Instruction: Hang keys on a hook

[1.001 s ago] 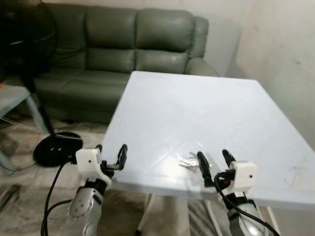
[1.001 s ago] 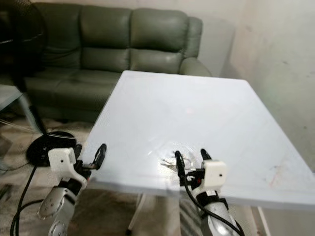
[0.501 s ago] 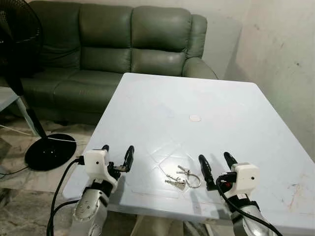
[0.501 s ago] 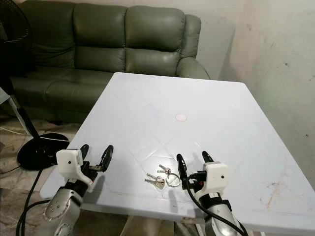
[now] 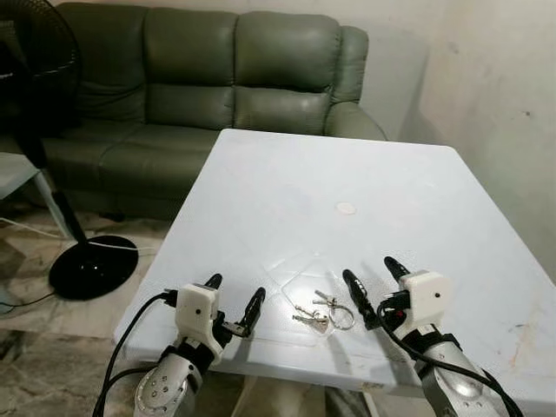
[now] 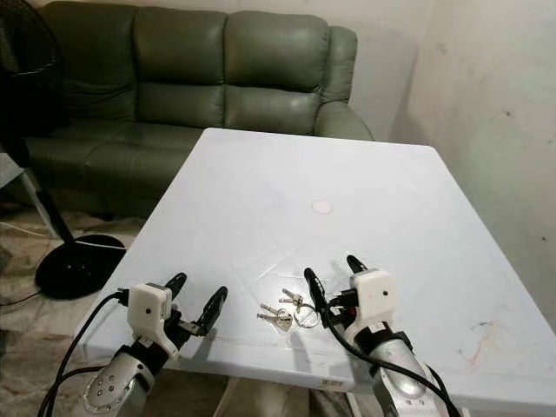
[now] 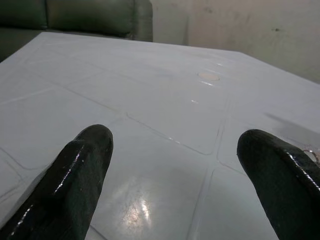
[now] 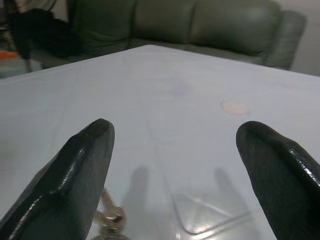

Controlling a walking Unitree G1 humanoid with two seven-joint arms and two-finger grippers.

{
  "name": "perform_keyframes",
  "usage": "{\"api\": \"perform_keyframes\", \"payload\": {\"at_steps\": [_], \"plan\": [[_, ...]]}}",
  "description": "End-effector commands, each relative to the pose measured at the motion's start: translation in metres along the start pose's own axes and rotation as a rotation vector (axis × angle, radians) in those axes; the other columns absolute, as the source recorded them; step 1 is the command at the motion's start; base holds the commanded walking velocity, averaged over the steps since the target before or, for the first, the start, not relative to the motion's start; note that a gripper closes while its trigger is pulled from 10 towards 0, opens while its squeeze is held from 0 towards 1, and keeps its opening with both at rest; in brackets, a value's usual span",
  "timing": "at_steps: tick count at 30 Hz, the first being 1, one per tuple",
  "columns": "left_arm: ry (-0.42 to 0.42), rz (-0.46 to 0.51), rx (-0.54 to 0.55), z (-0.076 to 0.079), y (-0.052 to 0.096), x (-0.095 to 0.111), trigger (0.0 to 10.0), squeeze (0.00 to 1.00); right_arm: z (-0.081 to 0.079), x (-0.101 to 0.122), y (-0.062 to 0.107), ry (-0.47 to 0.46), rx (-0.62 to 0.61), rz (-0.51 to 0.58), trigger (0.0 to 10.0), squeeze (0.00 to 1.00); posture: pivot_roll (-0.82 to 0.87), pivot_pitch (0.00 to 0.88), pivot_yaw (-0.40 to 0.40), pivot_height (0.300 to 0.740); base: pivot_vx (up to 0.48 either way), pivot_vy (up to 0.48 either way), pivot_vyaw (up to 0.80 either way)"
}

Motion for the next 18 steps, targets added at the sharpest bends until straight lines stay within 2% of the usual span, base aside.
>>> {"api": "perform_keyframes", "payload": {"at_steps": [1, 4, 7, 14, 18], "plan": [[-0.01, 0.018, -0.011, 0.002, 0.0, 0.005, 10.0, 0.0, -0.01, 0.004, -0.003, 0.009, 0.06, -0.019, 10.0, 0.0, 0.03, 0.0, -0.05, 0.74, 0.0, 0.0, 0.0], [-0.009, 0.022, -0.013, 0.002, -0.001, 0.007, 10.0, 0.0, -0.017, 0.003, -0.006, -0.002, 0.067, -0.036, 10.0, 0.0, 0.03, 0.0, -0.052, 0.74, 0.0, 0.0, 0.0], [-0.008, 0.021, -0.014, 0.003, -0.001, 0.008, 10.0, 0.0, -0.018, -0.003, -0.007, -0.056, 0.035, -0.071, 10.0, 0.0, 0.03, 0.0, -0.053, 0.74, 0.0, 0.0, 0.0], [-0.004, 0.025, -0.021, 0.005, 0.0, 0.009, 10.0, 0.0, -0.019, -0.035, -0.006, -0.088, -0.078, -0.233, 10.0, 0.0, 0.03, 0.0, -0.057, 0.74, 0.0, 0.0, 0.0], [-0.004, 0.026, -0.024, 0.006, 0.0, 0.009, 10.0, 0.0, -0.02, -0.042, -0.006, -0.097, -0.109, -0.263, 10.0, 0.0, 0.03, 0.0, -0.057, 0.74, 0.0, 0.0, 0.0]]}}
Point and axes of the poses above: a point about 5 cm out from each wrist's last joint towards the gripper, its own y axis pointing back from the gripper into the wrist, its own x axis along the axis of the wrist's last joint, z = x × y, the point moved 5 cm from there along -y, pointing out of the wrist towards the gripper, and after that the axes turned 13 degrees about -y, right-handed, at the moved point
